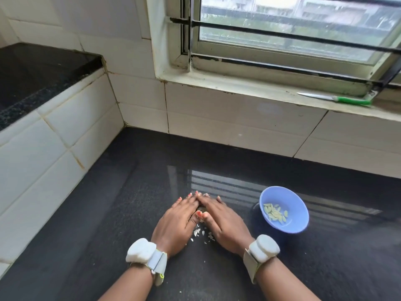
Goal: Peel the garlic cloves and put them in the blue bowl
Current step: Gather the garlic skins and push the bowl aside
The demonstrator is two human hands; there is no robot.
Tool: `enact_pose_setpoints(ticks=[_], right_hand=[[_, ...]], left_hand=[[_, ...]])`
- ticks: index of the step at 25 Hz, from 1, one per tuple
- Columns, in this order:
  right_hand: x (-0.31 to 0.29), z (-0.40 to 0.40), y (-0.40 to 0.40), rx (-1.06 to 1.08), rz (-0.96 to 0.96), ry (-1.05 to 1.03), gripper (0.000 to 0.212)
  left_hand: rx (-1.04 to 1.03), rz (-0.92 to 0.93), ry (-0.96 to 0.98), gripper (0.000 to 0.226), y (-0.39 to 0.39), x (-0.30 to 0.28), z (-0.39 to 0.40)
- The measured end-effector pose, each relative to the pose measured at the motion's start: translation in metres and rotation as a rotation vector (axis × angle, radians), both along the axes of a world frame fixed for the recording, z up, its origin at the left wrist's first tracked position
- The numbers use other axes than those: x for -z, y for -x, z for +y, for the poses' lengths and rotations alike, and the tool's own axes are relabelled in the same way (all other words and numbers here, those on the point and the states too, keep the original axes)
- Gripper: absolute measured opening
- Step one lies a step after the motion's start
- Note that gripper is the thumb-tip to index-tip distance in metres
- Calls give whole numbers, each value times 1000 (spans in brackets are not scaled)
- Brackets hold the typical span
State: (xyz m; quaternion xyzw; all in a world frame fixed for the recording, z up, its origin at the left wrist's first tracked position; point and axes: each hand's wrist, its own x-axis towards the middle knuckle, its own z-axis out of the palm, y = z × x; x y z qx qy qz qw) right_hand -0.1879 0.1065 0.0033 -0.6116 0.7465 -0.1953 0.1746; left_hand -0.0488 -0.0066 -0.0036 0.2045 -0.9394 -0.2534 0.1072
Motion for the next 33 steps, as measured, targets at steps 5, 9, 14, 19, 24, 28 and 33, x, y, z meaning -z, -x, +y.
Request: enact_pose_setpoints(ticks=[5, 9, 14, 19, 24, 28, 33], right_hand=[[2, 21, -16, 53, -155, 62, 75], [6, 21, -18, 378, -345, 240, 75], [1, 1, -16, 376, -15, -13, 109], [-4, -4, -24, 119, 64, -47, 84], [-8, 18, -42, 88, -172, 6, 66], [3, 49, -43, 417, -308, 215, 78], [10, 74, -57, 470, 85, -101, 93]], left_hand=[[-30, 61, -64, 85, -13, 8, 19], [-88, 157, -145, 67, -14, 11, 21], [-146, 298, -323, 62, -15, 8, 19], [-202, 396, -305, 38, -15, 10, 17], [-226, 423, -323, 39, -16, 9, 19], [-246, 413, -307, 32, -18, 8, 22], [-264, 457, -272, 38, -19, 9, 20]])
